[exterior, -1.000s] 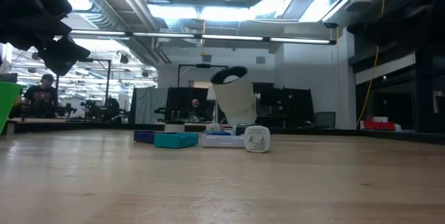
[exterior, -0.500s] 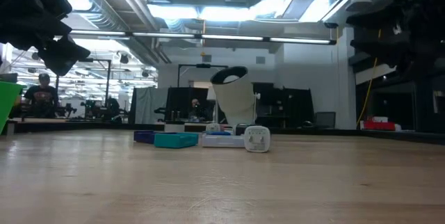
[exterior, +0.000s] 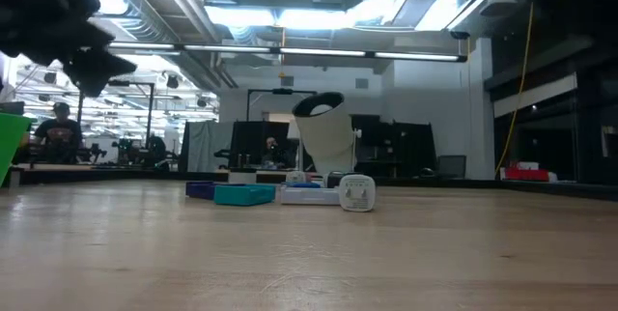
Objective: Pick & Place Office items
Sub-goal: Put the purple digital clock into the green bin
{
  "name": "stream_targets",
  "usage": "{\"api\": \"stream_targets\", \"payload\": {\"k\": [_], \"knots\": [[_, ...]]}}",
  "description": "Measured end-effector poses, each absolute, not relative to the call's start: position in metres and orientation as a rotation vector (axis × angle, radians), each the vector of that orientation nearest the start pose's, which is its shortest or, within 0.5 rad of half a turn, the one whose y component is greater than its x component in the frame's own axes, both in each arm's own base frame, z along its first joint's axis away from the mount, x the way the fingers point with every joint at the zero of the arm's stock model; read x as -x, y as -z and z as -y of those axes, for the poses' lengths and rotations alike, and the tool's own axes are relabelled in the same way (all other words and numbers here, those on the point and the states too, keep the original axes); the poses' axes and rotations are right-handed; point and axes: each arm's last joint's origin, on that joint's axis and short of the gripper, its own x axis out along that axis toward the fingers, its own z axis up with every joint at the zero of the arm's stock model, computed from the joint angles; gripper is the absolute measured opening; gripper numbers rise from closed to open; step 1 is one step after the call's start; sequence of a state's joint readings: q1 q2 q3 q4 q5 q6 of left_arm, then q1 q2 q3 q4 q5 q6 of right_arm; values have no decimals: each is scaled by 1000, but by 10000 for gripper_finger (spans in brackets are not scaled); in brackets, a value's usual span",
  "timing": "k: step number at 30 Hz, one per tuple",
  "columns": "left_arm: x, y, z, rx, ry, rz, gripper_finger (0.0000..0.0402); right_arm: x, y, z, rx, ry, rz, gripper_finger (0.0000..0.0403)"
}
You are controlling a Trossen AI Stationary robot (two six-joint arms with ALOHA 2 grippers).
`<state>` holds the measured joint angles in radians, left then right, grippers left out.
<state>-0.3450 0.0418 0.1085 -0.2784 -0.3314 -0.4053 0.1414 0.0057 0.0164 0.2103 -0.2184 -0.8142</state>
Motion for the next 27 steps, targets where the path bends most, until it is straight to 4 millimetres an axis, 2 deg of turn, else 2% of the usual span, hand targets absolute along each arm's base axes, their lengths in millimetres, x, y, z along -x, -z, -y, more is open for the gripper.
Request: {"api": "stream_targets", "payload": {"k": [3, 8, 12, 16, 20, 24, 26, 27], "knots": [[-89, -177, 20, 343, -78, -127, 219, -89, -197, -23, 834, -290, 484, 307], [-89, -182, 17, 356, -169, -57, 219, -88, -206, -19, 975, -99, 543, 307], [-89, -182, 17, 368, -174, -52, 219, -88, -206, -22, 1035, -160, 591, 307], [-89, -182, 17, 368, -171, -52, 219, -86, -206, -24, 1019, -263, 642, 307], [-89, -182, 18, 368, -135, -61, 219, -84, -210, -25, 863, -333, 672, 307], [-89, -182, 19, 373, -100, -68, 219, -80, -218, -23, 625, -298, 689, 307], [-89, -182, 19, 375, -92, -70, 219, -77, -226, -19, 410, -253, 718, 307], [-89, -182, 19, 388, -96, -64, 219, -76, -228, -17, 232, -207, 712, 307]]}}
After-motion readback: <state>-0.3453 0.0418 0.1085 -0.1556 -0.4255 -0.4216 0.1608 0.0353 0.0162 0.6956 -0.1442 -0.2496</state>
